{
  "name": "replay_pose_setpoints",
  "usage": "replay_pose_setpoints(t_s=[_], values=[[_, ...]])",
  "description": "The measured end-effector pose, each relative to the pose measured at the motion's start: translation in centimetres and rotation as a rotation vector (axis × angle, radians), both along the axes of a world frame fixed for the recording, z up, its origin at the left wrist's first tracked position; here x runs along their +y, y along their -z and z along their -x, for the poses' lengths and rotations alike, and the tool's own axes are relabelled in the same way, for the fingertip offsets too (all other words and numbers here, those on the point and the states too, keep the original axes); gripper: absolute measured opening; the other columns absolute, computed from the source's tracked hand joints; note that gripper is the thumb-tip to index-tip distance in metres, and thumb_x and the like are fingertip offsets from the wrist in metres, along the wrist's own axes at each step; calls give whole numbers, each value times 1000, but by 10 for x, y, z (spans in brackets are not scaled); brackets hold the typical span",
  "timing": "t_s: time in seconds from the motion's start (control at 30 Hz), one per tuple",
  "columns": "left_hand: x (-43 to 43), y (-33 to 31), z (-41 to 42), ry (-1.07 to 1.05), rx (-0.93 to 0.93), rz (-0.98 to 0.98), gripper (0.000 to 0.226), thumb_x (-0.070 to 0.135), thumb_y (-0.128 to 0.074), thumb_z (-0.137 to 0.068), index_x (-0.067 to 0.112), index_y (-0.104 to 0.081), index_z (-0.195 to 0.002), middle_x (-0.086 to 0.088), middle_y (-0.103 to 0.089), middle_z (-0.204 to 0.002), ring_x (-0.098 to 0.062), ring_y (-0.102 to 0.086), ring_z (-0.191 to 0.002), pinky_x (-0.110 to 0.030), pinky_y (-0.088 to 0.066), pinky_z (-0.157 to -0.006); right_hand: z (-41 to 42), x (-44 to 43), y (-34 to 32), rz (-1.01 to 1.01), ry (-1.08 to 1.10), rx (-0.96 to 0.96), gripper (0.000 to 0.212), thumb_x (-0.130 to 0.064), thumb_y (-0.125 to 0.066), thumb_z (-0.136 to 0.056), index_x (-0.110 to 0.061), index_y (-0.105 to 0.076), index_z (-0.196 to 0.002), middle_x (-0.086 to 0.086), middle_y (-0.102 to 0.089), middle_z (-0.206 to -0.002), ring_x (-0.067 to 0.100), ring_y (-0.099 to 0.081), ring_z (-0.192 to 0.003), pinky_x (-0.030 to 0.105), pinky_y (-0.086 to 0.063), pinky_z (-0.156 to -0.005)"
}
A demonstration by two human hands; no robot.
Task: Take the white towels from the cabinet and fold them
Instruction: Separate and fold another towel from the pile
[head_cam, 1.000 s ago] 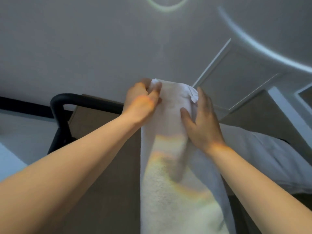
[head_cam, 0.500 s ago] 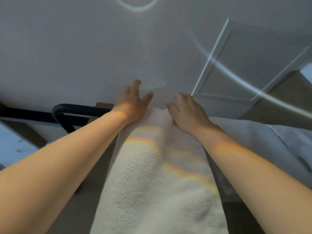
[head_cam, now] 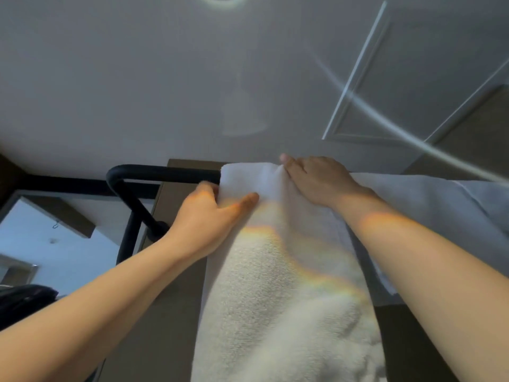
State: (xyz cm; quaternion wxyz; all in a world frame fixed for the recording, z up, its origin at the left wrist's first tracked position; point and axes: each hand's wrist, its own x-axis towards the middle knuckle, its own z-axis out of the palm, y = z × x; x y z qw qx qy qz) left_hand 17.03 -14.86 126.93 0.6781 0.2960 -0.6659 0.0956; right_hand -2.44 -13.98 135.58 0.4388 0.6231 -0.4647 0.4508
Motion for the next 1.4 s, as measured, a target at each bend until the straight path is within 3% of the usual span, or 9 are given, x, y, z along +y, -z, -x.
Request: replay_pose_setpoints(t_s=[0.13, 0.37, 0.43, 0.63, 0.83, 1.0, 1.17, 1.27, 1.4], values=[[-2, -2, 1, 36, 18, 56, 32, 40, -69, -85, 14, -62, -103, 8, -64, -88, 0, -58, -72, -5, -38, -45, 1, -1, -2, -45, -33, -10, 59, -47, -21, -105, -12, -63, -126, 17, -56, -137, 33, -49, -128, 38, -38, -104], [-4, -10, 3, 79, 73, 115, 34, 34, -68, -88, 13, -60, -113, 10, -62, -90, 1, -56, -75, -7, -38, -47, -4, 7, 21, 167, -393, -16, 28, -42, -51, -97, -20, -63, -111, 4, -61, -116, 24, -57, -110, 37, -45, -93], [-4, -12, 5, 94, 98, 119, 33, 34, -68, -88, 13, -59, -112, 10, -61, -89, 1, -55, -75, -8, -38, -49, -9, 12, 30, 92, -373, 24, 30, -46, -50, -97, -24, -64, -112, 0, -60, -120, 21, -55, -112, 38, -44, -95], [-1, -26, 10, 122, 159, 77, 34, 36, -67, -88, 10, -62, -110, -1, -65, -98, -5, -57, -76, -17, -39, -55, -10, 12, 12, -53, 44, 95, 45, -48, -28, -103, -17, -58, -116, 10, -59, -131, 30, -53, -120, 40, -40, -96], [4, -27, 11, 182, 125, -21, 33, 40, -65, -90, 8, -68, -100, -4, -71, -91, -13, -66, -77, -18, -49, -55, 0, 17, 11, -83, 56, 84, 49, -46, -23, -104, -15, -60, -115, 12, -59, -132, 30, -51, -123, 43, -36, -104], [1, -22, 16, 198, 163, 16, 25, 32, -60, -94, 9, -65, -103, -3, -68, -92, -15, -64, -82, -19, -44, -59, 14, 30, 56, 33, -266, -162, 47, -33, -44, -101, -17, -41, -144, 5, -41, -149, 23, -35, -138, 32, -29, -111], [-1, -14, 16, 215, 163, -2, 25, 34, -60, -93, 12, -64, -103, -3, -68, -93, -17, -64, -83, -25, -49, -64, 33, 32, 86, 83, -376, -410, 27, -33, -55, -94, -13, -55, -112, 5, -56, -110, 25, -54, -98, 32, -43, -81], [-2, -4, 13, 227, 161, -43, 26, 38, -59, -93, 13, -64, -100, -3, -68, -92, -19, -65, -83, -28, -51, -65, 36, 37, 94, -100, -471, -529, 29, -36, -57, -95, -12, -61, -110, 6, -63, -100, 25, -58, -93, 35, -46, -81], [-1, 3, 14, 272, 192, -42, 21, 33, -54, -97, 14, -63, -98, 0, -65, -85, -17, -62, -75, -26, -45, -58, 37, 40, 99, -147, -567, -583, 30, -31, -59, -95, -7, -61, -77, 14, -64, -75, 31, -62, -74, 41, -51, -71]])
